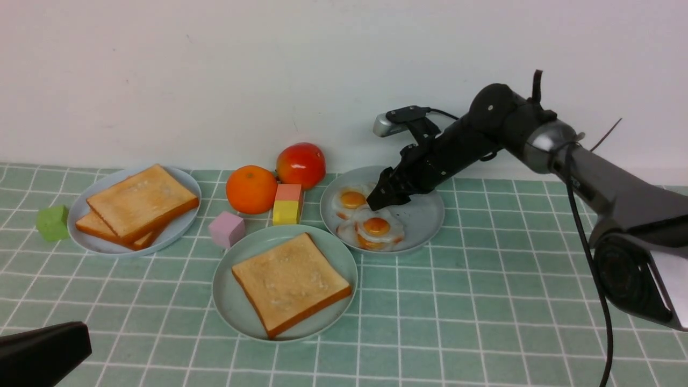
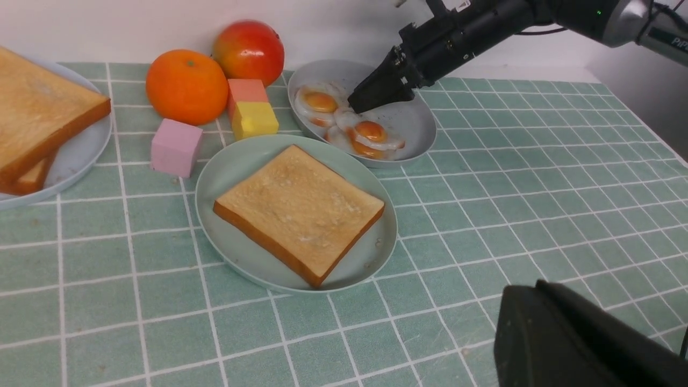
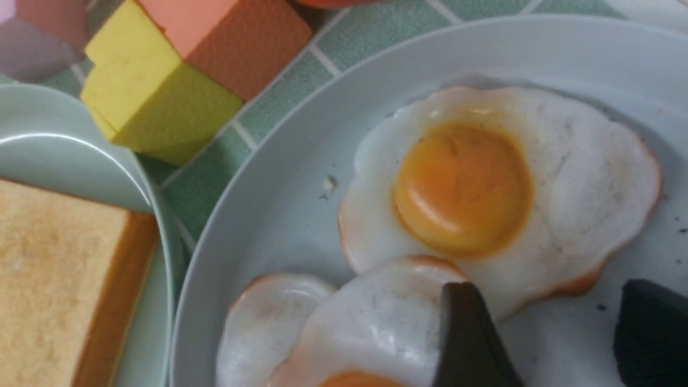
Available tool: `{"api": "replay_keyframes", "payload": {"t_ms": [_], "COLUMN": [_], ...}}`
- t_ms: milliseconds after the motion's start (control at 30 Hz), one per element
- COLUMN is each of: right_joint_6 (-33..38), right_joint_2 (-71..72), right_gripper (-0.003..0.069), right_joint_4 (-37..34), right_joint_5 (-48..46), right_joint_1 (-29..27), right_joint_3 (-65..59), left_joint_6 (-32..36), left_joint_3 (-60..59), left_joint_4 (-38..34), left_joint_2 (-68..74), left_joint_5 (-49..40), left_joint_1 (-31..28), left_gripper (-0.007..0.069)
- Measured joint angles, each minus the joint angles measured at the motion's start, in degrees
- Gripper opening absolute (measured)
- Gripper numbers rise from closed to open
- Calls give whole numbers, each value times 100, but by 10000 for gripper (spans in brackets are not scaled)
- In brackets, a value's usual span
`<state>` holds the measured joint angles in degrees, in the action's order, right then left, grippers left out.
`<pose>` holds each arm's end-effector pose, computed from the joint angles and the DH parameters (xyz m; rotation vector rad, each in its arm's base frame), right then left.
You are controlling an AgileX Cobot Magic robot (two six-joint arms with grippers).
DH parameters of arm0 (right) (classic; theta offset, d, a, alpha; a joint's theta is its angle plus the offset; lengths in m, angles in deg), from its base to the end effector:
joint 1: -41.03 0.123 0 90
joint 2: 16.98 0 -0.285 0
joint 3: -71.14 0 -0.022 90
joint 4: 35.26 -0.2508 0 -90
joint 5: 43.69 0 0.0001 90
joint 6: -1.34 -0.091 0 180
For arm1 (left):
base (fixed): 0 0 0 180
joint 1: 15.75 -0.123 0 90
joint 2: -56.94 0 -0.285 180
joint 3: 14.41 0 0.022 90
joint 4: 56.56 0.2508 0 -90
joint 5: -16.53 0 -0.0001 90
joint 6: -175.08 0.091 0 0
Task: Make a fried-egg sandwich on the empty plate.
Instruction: Use the right arm to grab a fried egg
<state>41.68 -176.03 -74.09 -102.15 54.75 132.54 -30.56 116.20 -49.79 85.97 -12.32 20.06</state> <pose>0.5293 0.1793 0.1471 -0.8660 2.3611 0.7030 0.0670 -0.0420 0.3064 0.2283 1.9012 -0.6103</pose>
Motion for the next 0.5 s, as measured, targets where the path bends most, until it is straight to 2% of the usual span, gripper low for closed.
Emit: {"api": "replay_keyframes", "payload": {"t_ms": [233, 400, 500], "right_joint_6": [0, 0, -192], "right_joint_2": [-11, -11, 25], "right_gripper": [241, 243, 300], "right_joint_4": [-112, -147, -93], "right_joint_5": [-192, -216, -261], "right_joint_1": [0, 0, 0], "right_joint_3": [35, 35, 35], "left_joint_6": [0, 0, 0], "left_joint_3": [0, 0, 0], "left_joint_4": [0, 49, 144], "left_joint_2": [0, 0, 0], "left_joint_5": [0, 0, 0], "left_joint_1": [0, 0, 0], "left_gripper": [8, 13, 17]}}
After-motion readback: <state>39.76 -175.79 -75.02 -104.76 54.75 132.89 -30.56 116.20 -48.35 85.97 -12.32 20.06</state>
